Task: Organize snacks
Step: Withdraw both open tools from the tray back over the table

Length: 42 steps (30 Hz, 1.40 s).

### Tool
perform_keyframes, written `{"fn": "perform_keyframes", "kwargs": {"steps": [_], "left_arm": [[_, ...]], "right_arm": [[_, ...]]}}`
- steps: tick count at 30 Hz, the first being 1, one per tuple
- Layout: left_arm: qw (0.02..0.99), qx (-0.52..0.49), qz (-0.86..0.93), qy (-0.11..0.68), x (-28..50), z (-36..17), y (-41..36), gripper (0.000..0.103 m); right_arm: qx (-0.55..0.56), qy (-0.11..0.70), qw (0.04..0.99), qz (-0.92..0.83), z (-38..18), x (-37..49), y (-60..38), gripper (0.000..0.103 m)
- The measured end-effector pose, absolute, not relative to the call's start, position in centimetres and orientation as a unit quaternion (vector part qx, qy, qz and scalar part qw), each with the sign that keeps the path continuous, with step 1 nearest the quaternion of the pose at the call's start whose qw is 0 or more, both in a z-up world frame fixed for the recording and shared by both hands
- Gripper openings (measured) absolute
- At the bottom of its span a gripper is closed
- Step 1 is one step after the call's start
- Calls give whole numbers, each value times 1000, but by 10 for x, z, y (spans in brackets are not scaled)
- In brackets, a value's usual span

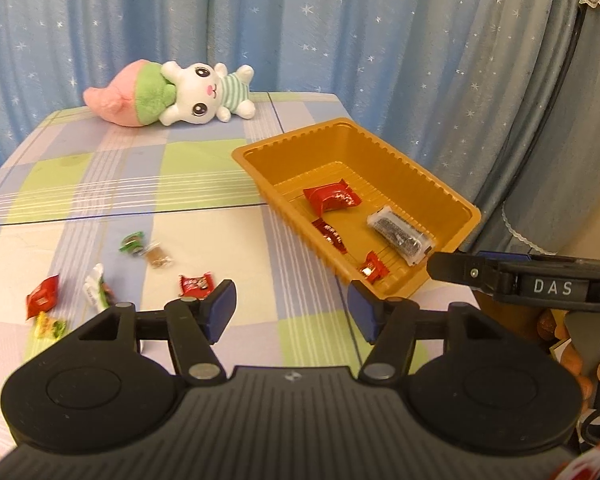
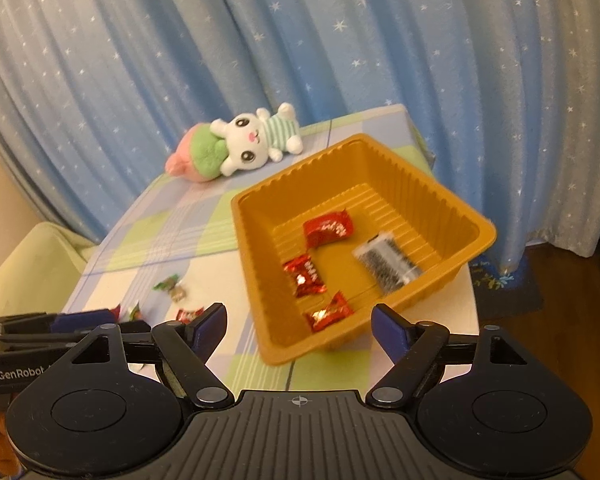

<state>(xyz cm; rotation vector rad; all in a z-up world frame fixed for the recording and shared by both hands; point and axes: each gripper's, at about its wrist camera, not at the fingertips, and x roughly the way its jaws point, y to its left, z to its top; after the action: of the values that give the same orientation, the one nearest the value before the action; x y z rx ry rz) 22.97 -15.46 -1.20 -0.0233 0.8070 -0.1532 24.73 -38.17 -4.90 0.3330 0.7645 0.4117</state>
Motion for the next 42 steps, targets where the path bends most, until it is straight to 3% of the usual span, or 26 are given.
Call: {"fn": "perform_keyframes", "kwargs": {"steps": [24, 42], "left_arm": [[909, -51, 49, 412, 150, -24, -77, 62], [902, -51, 49, 426, 163, -39, 7, 62]], "right_arm": [[103, 413, 855, 295, -68, 216, -312, 80], [93, 431, 857, 267, -74, 221, -243, 80]]}}
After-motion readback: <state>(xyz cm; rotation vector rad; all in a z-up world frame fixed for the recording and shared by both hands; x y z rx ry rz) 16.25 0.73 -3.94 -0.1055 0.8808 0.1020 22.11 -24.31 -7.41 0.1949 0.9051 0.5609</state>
